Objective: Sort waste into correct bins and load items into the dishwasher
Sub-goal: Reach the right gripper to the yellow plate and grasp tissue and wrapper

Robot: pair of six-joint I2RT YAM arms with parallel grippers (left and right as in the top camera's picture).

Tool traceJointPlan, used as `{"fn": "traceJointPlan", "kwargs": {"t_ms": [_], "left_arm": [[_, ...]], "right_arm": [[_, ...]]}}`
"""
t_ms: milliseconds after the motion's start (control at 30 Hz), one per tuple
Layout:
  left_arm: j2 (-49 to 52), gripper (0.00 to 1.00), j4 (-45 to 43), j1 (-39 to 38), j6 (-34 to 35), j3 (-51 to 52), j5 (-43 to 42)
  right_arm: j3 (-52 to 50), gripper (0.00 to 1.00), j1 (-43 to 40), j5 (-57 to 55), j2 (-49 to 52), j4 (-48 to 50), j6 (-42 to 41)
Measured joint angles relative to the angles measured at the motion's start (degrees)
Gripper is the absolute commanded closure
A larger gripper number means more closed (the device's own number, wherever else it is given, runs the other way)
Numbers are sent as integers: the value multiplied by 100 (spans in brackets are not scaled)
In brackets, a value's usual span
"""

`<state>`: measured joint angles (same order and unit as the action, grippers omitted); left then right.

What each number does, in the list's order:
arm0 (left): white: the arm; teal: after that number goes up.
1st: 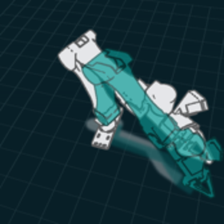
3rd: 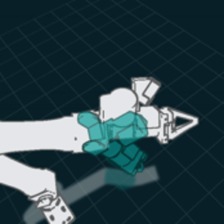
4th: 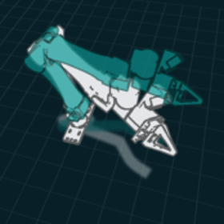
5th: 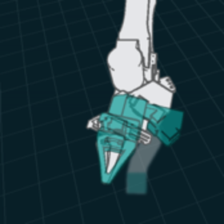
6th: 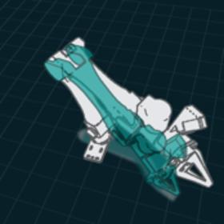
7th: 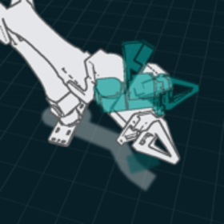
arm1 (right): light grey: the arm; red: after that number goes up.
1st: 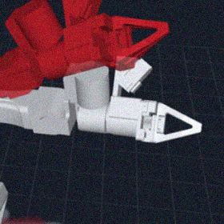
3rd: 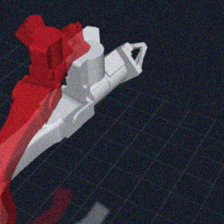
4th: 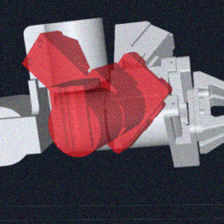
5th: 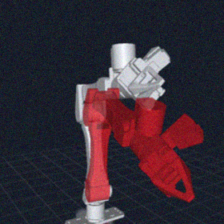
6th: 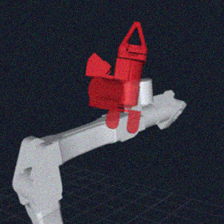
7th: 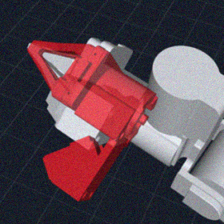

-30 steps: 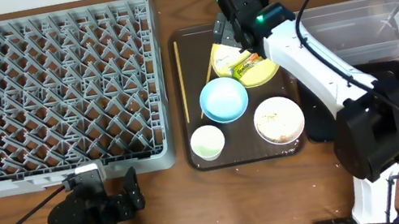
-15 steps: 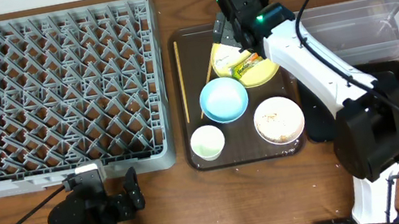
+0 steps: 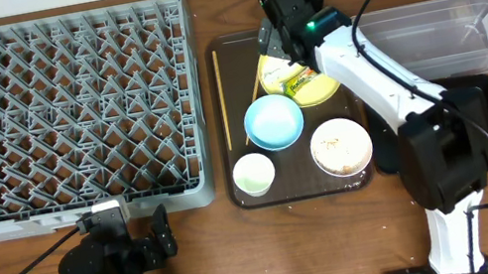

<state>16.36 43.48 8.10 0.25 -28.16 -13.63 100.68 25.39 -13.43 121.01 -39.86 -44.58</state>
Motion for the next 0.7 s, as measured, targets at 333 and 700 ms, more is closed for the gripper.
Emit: {"fn": "traceJointPlan", "kwargs": {"t_ms": [333,700], "left_arm": [[0,10,2,0,0,0,0],[0,9,0,0,0,0,0]], "right_arm": [[0,1,-2,63,297,166,0],[0,10,-2,101,730,190,-179]]}}
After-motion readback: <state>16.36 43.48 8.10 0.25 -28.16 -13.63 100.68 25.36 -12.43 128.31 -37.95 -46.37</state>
